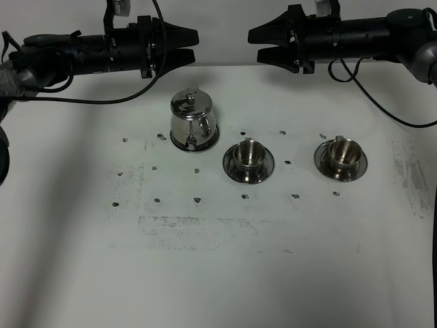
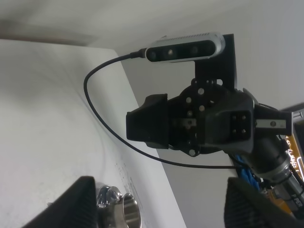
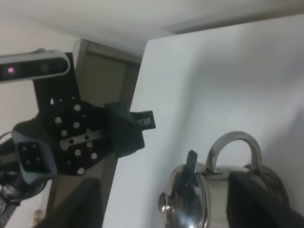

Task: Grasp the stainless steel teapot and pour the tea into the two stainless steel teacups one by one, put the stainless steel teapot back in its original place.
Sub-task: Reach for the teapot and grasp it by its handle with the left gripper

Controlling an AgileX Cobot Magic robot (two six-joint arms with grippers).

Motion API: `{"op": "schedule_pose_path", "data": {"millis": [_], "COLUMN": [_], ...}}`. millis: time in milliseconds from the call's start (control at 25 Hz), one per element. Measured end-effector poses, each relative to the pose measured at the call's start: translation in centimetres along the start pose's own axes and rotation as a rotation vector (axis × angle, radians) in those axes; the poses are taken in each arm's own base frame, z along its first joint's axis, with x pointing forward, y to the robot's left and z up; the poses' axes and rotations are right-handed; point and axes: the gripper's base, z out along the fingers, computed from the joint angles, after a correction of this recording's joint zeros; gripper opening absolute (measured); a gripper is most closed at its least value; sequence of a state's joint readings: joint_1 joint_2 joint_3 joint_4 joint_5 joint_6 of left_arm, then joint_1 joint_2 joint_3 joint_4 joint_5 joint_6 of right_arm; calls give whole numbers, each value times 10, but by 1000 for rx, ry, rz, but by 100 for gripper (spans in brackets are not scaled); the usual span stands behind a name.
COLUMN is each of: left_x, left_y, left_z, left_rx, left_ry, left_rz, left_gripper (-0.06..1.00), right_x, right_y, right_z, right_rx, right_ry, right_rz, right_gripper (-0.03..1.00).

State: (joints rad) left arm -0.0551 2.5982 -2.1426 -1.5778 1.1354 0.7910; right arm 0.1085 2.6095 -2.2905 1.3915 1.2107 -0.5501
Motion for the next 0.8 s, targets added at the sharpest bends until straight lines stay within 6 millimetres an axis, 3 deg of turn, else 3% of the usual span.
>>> {"op": "schedule_pose_path", "data": {"millis": [520, 680, 800], "left_x": [0, -9, -23], "left_y": [0, -12, -34], "left_z": [0, -2, -8], "left_rx": [-5, -104, -271], "left_ry": [5, 86, 166], "left_rz": [7, 149, 305], "left_gripper": [57, 56, 54], "right_x": [0, -7, -20], "right_y": [0, 7, 23], "right_z": [0, -6, -17], "right_rx": [13, 137, 293], "right_ry": [0, 43, 69], "right_rz": [-8, -142, -273], "right_gripper": [54, 54, 54]}}
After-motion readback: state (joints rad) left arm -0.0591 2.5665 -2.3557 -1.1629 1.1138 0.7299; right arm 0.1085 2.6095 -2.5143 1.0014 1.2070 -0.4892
